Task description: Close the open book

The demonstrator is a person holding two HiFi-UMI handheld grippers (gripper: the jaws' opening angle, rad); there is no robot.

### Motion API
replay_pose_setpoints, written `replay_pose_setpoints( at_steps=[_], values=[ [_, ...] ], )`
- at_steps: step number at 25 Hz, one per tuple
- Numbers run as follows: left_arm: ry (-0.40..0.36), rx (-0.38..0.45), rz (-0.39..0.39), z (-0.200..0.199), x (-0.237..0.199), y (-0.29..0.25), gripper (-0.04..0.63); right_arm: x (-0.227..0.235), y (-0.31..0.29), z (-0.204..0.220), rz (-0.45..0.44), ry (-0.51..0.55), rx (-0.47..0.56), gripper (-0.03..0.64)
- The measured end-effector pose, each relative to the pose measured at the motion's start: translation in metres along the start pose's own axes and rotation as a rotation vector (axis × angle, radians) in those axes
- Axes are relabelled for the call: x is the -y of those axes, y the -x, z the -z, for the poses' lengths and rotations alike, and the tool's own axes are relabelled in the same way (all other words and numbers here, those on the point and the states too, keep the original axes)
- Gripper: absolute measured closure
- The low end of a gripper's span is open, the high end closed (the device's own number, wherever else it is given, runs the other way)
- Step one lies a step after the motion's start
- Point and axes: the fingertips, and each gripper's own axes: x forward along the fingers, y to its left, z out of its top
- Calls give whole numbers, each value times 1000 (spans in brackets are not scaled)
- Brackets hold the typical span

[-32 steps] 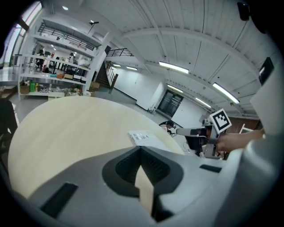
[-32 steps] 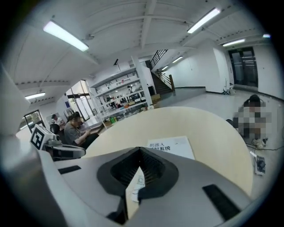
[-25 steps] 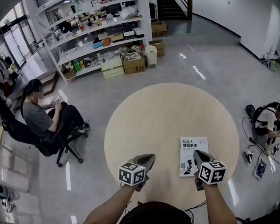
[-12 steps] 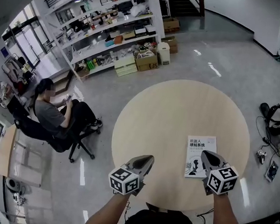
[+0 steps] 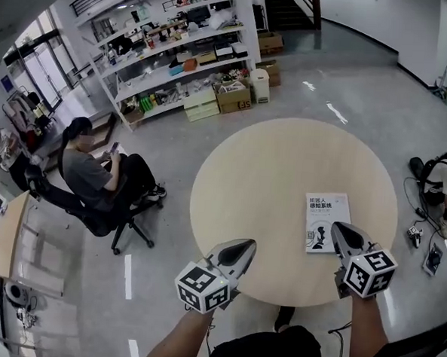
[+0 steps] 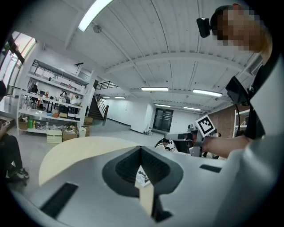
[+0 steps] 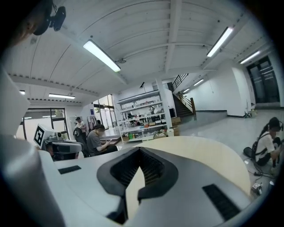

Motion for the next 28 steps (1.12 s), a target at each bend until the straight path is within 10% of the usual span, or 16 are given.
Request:
replay_pose_setpoints(
  at_steps=[12, 28],
  values=[
    [19, 40, 90, 36, 88, 190, 606, -179, 153, 47, 43, -31, 72, 618],
    [-52, 92, 19, 78, 303, 349, 606, -280, 422, 127, -49, 48, 141, 618]
  ],
)
